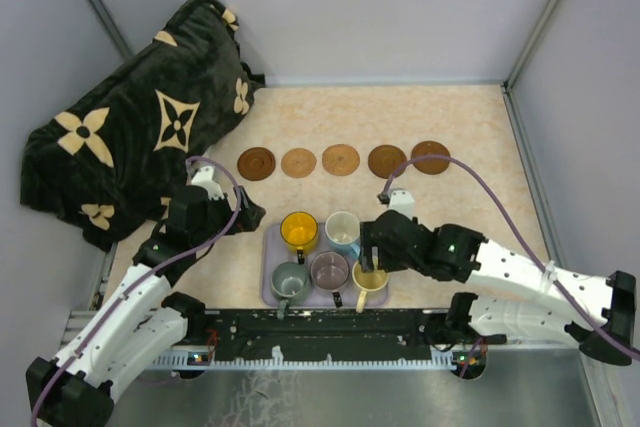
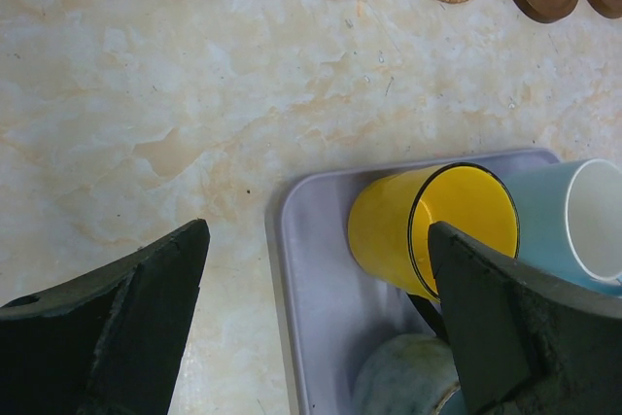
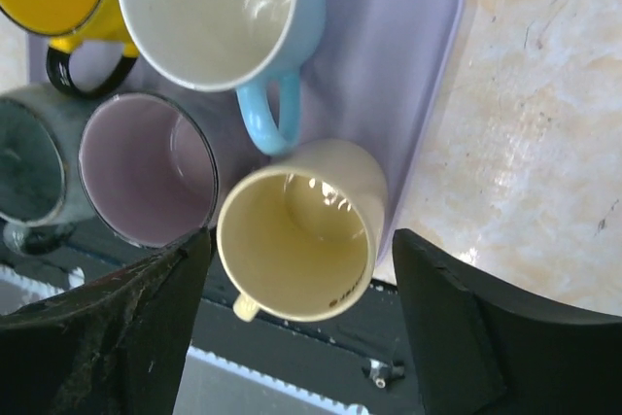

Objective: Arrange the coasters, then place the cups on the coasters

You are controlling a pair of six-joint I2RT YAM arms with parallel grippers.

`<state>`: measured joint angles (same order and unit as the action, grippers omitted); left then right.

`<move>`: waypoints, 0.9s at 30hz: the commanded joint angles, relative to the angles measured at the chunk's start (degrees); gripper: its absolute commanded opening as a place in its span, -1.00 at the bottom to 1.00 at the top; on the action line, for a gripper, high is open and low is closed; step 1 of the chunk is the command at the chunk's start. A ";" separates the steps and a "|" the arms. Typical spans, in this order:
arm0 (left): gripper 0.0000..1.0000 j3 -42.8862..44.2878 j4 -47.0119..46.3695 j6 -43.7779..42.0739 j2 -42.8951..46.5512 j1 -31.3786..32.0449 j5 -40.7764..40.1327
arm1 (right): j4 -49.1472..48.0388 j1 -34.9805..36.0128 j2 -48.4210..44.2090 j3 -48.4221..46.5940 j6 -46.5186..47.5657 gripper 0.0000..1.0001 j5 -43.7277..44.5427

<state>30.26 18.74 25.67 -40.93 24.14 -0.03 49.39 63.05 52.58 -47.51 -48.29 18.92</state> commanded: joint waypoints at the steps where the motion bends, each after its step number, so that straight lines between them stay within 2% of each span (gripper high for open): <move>1: 1.00 0.15 -0.89 -0.60 0.43 0.32 1.58 | 4.66 4.98 -0.54 -0.17 -8.68 0.61 3.51; 2: 1.00 0.15 -0.69 -0.60 0.60 0.35 1.73 | 5.50 6.78 -0.04 -0.20 -10.20 0.72 4.25; 7: 1.00 0.07 0.68 -0.75 1.94 0.30 2.14 | 7.76 18.28 4.76 -0.72 -17.82 0.93 8.01; 10: 1.00 -0.10 1.64 -0.33 3.07 0.35 2.14 | 9.12 23.22 8.57 -1.62 -21.74 0.97 10.04; 16: 1.00 -0.91 2.94 1.18 6.39 0.38 2.76 | 9.68 27.03 12.02 -0.68 -29.15 0.92 11.44; 23: 1.00 -1.30 3.01 1.93 7.81 0.39 3.35 | 10.74 27.31 15.03 -0.73 -33.85 0.81 14.24; 27: 1.00 -1.32 2.33 1.88 7.00 0.41 3.85 | 13.63 27.30 17.59 -1.17 -37.39 0.64 14.99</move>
<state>29.30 21.58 27.20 -33.67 24.14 2.59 59.88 89.84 68.20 -47.51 -79.55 29.58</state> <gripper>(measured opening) 0.998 0.855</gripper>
